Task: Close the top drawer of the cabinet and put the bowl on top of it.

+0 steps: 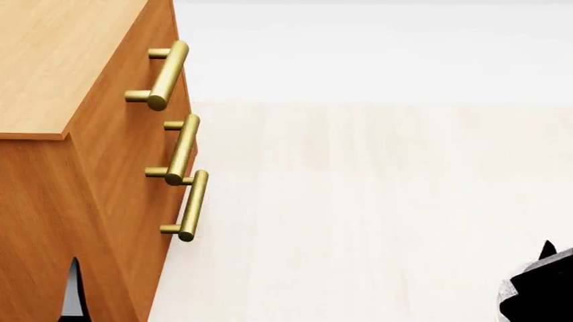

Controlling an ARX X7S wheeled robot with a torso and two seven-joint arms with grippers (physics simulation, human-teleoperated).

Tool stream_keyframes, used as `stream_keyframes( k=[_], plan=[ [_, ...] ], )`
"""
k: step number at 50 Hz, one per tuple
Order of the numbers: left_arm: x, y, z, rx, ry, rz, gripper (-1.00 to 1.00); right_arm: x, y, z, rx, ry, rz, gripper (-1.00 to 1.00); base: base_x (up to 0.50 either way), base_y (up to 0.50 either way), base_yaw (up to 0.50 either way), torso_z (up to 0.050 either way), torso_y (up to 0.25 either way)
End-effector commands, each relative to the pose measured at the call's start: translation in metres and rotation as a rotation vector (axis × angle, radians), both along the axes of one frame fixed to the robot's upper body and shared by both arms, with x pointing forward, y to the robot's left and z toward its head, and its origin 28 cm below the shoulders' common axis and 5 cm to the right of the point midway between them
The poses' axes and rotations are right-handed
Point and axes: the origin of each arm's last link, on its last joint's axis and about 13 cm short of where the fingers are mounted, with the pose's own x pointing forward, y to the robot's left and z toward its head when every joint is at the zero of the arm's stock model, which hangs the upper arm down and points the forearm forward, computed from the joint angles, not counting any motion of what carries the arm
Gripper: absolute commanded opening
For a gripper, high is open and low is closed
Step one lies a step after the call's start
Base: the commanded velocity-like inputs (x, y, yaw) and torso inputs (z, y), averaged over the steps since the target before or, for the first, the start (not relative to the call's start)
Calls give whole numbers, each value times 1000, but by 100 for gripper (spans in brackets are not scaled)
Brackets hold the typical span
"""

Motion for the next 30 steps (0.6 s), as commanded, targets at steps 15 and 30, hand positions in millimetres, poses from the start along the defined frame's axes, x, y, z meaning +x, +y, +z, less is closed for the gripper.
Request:
stream_keyframes(
  k=[15, 30],
  plan=[
    [-4, -2, 0, 3, -7, -5, 100, -54, -17, -41, 13, 121, -70, 100, 0, 0, 0, 0, 0],
    [-6, -1, 1, -1, -11, -3, 100, -56, -2, -36, -14, 147, 6, 100, 0, 0, 0, 0, 0]
  ],
)
